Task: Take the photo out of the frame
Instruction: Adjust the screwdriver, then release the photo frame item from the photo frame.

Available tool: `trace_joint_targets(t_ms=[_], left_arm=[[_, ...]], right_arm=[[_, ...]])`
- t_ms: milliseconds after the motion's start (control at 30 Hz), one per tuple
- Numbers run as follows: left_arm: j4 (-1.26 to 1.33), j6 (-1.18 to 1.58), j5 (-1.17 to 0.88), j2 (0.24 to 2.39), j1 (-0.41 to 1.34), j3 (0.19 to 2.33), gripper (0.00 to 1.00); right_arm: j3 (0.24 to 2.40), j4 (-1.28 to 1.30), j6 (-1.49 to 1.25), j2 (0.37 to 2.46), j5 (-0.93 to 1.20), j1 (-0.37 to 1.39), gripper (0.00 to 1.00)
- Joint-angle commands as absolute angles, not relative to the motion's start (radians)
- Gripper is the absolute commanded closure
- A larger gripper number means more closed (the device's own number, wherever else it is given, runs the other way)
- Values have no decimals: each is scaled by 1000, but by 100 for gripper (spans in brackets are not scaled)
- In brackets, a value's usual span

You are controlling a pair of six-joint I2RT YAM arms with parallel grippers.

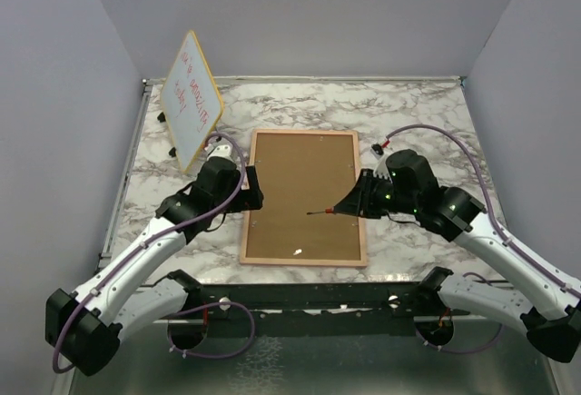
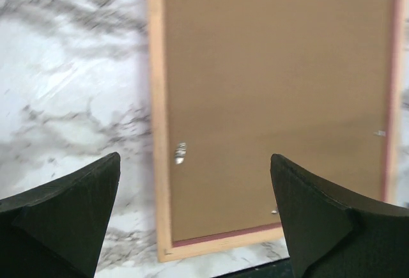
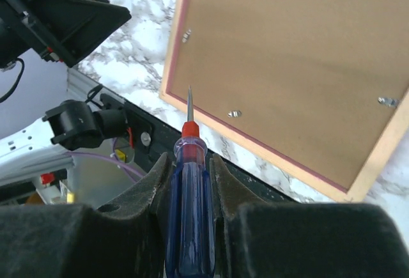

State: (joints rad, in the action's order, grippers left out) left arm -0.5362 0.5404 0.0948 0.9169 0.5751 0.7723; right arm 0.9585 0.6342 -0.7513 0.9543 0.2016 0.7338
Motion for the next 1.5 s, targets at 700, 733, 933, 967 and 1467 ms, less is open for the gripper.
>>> trace_joint_targets(t_ms=[700, 733, 933, 967, 1467], left_arm=[[-401, 762, 294, 1056, 571, 504, 1], [-396, 769, 296, 1062, 571, 497, 3], [-367, 775, 249, 1036, 572, 465, 10], [-366, 778, 239, 1028, 572, 462, 12], [-318, 785, 189, 1046, 602, 409, 24]], right_arm=[[1144, 1085, -756, 1043, -138, 810, 99], [1146, 1111, -779, 1059, -172, 823, 99], [1152, 1169, -882, 1147, -301, 888, 99], [1155, 1172, -904, 1155, -322, 899, 99], [1151, 1158, -1098, 1267, -508, 1014, 99]])
